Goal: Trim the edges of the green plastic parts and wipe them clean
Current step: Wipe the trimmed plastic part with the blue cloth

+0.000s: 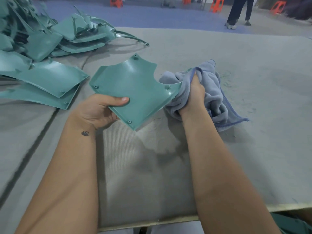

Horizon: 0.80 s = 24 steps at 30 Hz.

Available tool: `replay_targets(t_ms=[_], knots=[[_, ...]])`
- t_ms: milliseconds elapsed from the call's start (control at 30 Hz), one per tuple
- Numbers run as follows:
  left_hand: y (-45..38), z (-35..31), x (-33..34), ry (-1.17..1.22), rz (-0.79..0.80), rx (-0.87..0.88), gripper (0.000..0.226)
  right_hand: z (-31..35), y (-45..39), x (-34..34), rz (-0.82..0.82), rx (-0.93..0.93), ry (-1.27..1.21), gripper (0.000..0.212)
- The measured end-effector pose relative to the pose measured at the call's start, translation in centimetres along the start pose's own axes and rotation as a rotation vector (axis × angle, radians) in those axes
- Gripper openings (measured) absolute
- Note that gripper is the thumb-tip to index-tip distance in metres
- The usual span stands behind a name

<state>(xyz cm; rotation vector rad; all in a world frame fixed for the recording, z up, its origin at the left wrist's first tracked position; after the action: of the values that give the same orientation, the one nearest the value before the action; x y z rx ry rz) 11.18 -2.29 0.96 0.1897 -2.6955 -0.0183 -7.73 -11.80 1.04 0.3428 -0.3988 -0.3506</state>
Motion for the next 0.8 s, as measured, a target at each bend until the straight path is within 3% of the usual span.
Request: replay_targets(t_ms=[233,433,600,733,800], knots=[[-0.2,-0.2,-0.9,0.033,-0.085,-0.005,0.041,0.6,-0.1,0.1,0.101,0.061,-0.253,0.03],[-0.6,-0.4,-0.8,-0.074,-0.131,0.057,0.035,1.1,-0.2,-0.4,-0.022,0.08,-0.27,0.038],[-1.1,-0.1,-0.5,-0.123,-0.202,0.107,0.03,1.0,0.0,-0.9,-0.058,-0.087,-0.064,0.037],[-1.6,0.8,0.9,-0.201,-0.234,0.126,0.032,0.6,0.6,0.3,-0.002,-0.093,0.087,0.036],[-1.9,1.2,1.7,-0.157,-0.272,0.153,0.026,0.1,1.4,1.2,0.022,-0.2,0.151,0.035]])
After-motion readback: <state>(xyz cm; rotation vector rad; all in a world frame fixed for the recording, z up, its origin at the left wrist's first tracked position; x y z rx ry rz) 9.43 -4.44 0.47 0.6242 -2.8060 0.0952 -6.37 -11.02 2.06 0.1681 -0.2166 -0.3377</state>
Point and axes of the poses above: each hand's wrist, its own y-axis away from the middle knuckle, its own x-axis out of the palm, z = x × y, the point moved 4 cm from there along -y, towards the middle knuckle, and after that the axes turned 14 degrees about -z, right-handed, at the moved point
